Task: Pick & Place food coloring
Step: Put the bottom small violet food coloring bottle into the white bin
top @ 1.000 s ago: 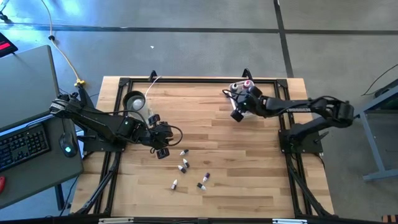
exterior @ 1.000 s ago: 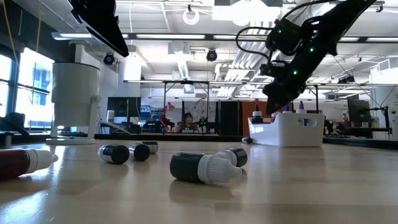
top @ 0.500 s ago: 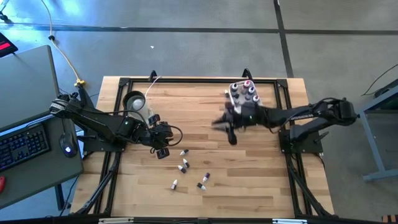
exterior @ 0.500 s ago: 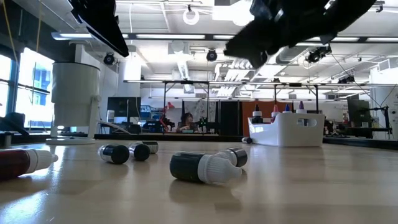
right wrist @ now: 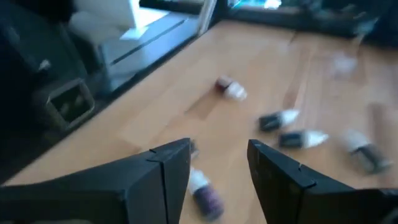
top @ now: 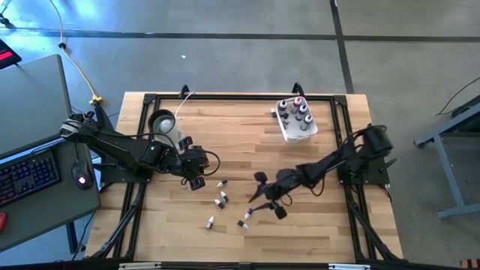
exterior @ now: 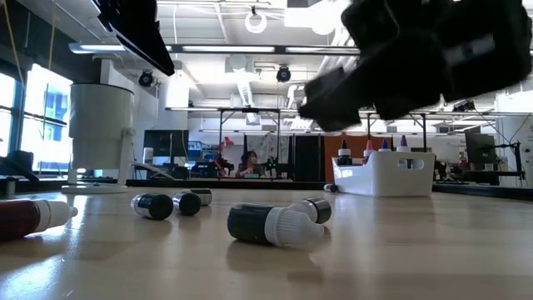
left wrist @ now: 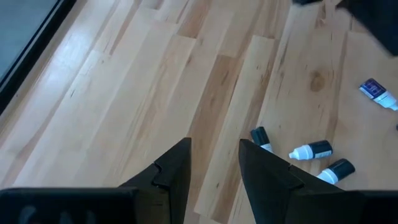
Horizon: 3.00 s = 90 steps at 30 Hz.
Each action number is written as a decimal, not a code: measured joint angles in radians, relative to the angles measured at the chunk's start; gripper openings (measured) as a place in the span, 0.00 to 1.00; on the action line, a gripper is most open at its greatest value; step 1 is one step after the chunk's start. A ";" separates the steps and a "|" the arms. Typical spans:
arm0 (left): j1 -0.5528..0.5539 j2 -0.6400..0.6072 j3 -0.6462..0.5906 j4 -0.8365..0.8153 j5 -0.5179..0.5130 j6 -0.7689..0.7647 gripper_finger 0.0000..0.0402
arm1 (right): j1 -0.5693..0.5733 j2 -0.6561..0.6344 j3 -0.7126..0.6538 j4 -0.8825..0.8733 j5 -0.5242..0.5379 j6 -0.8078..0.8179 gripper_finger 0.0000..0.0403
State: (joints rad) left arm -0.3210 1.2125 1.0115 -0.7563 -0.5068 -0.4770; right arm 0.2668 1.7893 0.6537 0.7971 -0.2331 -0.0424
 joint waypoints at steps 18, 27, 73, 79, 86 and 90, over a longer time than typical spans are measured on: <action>0.000 0.000 0.000 -0.001 0.002 0.000 0.32 | -0.008 0.405 0.188 0.134 -0.187 -0.008 0.37; 0.000 0.000 0.000 -0.001 0.002 0.000 0.32 | -0.023 0.438 0.186 0.146 -0.160 -0.030 0.33; 0.000 0.000 0.000 0.009 -0.031 -0.028 0.32 | -0.205 0.079 0.089 0.103 0.082 0.010 0.32; 0.000 0.000 0.000 0.009 -0.018 -0.029 0.32 | -0.189 0.300 0.290 -0.047 0.102 -0.040 0.36; 0.000 0.000 0.000 0.006 0.004 -0.029 0.32 | -0.181 0.406 0.417 -0.162 0.056 0.004 0.35; 0.000 0.000 0.000 0.006 0.004 -0.029 0.32 | -0.174 0.441 0.435 -0.164 0.108 -0.025 0.35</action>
State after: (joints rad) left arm -0.3210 1.2129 1.0115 -0.7502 -0.5026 -0.5060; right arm 0.0929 2.2306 1.0886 0.6327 -0.1249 -0.0671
